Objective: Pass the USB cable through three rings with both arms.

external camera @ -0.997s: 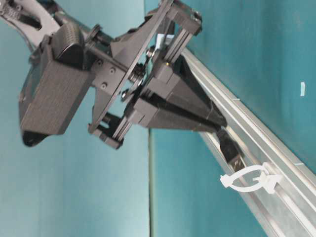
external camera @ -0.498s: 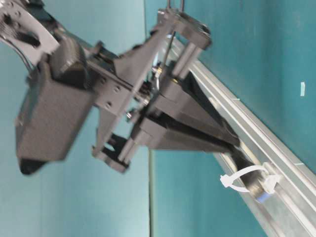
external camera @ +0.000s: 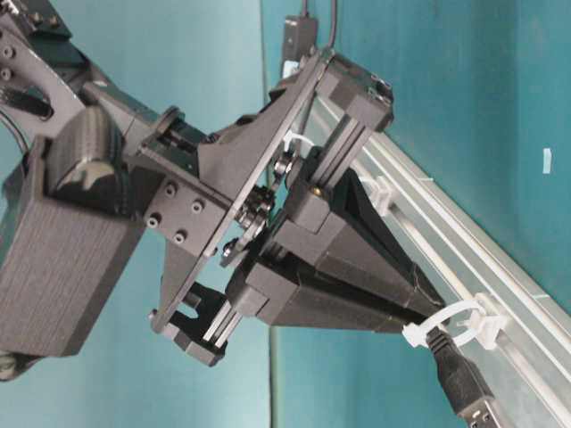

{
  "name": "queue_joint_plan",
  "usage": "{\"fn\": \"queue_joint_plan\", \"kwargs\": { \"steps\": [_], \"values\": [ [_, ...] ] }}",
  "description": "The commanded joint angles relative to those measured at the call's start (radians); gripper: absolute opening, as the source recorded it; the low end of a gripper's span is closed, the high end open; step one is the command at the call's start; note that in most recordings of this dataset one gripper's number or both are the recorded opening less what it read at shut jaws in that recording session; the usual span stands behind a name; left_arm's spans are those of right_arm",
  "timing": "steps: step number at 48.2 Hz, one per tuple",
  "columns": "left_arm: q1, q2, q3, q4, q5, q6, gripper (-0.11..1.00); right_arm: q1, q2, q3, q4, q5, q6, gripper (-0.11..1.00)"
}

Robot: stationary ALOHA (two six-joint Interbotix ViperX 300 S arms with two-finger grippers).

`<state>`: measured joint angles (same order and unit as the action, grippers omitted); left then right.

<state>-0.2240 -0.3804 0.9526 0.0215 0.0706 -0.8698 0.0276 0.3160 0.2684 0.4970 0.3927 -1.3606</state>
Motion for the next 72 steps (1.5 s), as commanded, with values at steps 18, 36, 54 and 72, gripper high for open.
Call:
{"fn": "queue_joint_plan", "kwargs": {
  "steps": [18,36,54,72],
  "values": [
    [-0.003,0.091,-0.015,0.005,-0.112,0.0,0.82,0.002,0.002,-0.009,0.008,0.011,0.008,0.1],
    [-0.002,0.147,-0.011,0.005,-0.189,0.002,0.83,-0.003,0.002,-0.009,0.008,0.012,0.008,0.1],
    [0.032,0.324,-0.091,0.005,-0.258,0.003,0.84,-0.003,0.0,-0.006,0.008,0.012,0.009,0.1],
    [0.046,0.373,-0.12,0.005,-0.305,0.002,0.83,-0.003,0.002,-0.003,0.008,0.021,0.008,0.1]
  ]
}}
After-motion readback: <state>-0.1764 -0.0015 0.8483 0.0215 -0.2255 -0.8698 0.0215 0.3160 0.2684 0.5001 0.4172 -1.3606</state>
